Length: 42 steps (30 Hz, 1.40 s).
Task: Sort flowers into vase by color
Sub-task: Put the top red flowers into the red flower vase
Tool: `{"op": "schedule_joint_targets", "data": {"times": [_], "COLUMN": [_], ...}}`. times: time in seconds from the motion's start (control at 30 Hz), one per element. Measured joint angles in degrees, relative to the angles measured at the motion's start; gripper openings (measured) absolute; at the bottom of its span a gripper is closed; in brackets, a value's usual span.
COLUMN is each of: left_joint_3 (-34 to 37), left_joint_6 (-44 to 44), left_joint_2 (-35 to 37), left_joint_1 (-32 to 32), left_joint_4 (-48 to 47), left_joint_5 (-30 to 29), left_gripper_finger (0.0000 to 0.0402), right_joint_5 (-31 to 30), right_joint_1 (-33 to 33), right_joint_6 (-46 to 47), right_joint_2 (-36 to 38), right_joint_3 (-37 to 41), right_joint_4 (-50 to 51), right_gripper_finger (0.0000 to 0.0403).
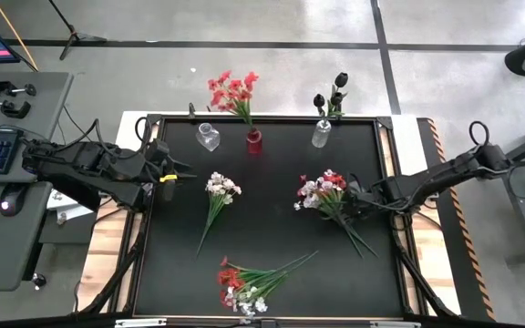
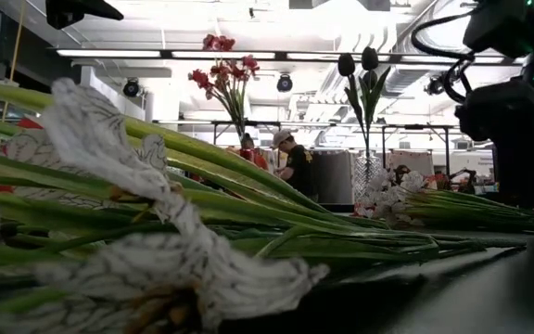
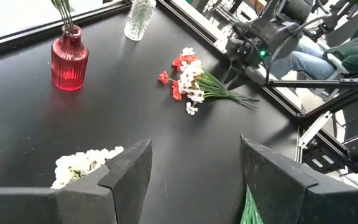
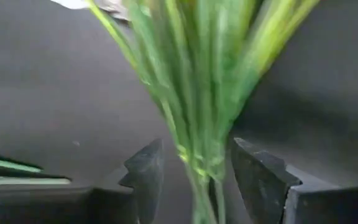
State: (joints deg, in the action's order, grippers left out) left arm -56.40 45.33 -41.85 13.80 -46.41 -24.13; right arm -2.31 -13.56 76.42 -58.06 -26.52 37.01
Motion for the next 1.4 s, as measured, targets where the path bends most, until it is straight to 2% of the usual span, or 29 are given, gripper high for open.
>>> {"op": "schedule_joint_targets", "data": {"times": [0.17, 0.27, 0.37, 0.47, 0.53, 0.73, 0.93, 1.03, 1.1, 1.23, 1.3, 1.4], "left_joint_3": [0.0, 0.0, 0.0, 0.0, 0.0, 0.0, 0.0, 0.0, 0.0, 0.0, 0.0, 0.0], "left_joint_6": [0.0, 0.0, 0.0, 0.0, 0.0, -0.1, -1.2, -1.1, -1.1, -2.1, -2.1, -2.0], "left_joint_2": [0.0, 0.0, 0.0, 0.0, 0.0, 0.0, 0.0, 0.0, 0.0, 0.0, 0.0, 0.0], "left_joint_1": [0.0, 0.0, 0.0, 0.0, 0.0, 0.0, 0.0, 0.0, 0.0, 0.0, 0.0, -0.4], "left_joint_4": [0.0, 0.0, 0.0, 0.0, 0.0, 0.0, 0.0, 0.0, 0.0, 0.0, 0.0, 0.0], "left_joint_5": [0.0, 0.0, -0.2, -0.2, -0.2, -0.4, -0.5, -0.5, -0.5, -0.5, -0.6, -0.6], "left_gripper_finger": [0.0232, 0.0232, 0.0232, 0.0232, 0.0232, 0.0232, 0.0232, 0.0232, 0.0232, 0.0232, 0.0232, 0.0232], "right_joint_5": [-0.4, -0.5, -0.3, 1.7, 1.9, -3.2, -3.4, -2.2, -0.1, 1.5, 3.3, 4.4], "right_joint_1": [0.1, 0.1, 0.1, 0.0, -0.2, 1.1, 3.8, 4.5, 4.7, 4.4, 3.8, 1.8], "right_joint_6": [-0.3, -0.3, -0.4, -1.9, -3.5, -9.4, -12.3, -12.8, -13.8, -13.5, -13.4, -13.5], "right_joint_2": [-0.5, -1.6, -2.0, -0.9, -0.4, -0.7, -5.4, -8.6, -9.0, -7.4, -6.4, -6.1], "right_joint_3": [1.2, 1.2, 1.2, 1.0, -0.9, -8.0, -9.2, -9.2, -9.2, -9.2, -9.2, -9.2], "right_joint_4": [-2.0, -1.5, -2.7, -7.0, -7.4, -11.2, -23.9, -25.8, -24.0, -14.4, -9.9, -6.1], "right_gripper_finger": [0.0164, 0.0143, 0.0099, 0.0029, 0.0010, 0.0002, 0.0002, 0.0004, 0.0005, 0.0012, 0.0031, 0.0081]}}
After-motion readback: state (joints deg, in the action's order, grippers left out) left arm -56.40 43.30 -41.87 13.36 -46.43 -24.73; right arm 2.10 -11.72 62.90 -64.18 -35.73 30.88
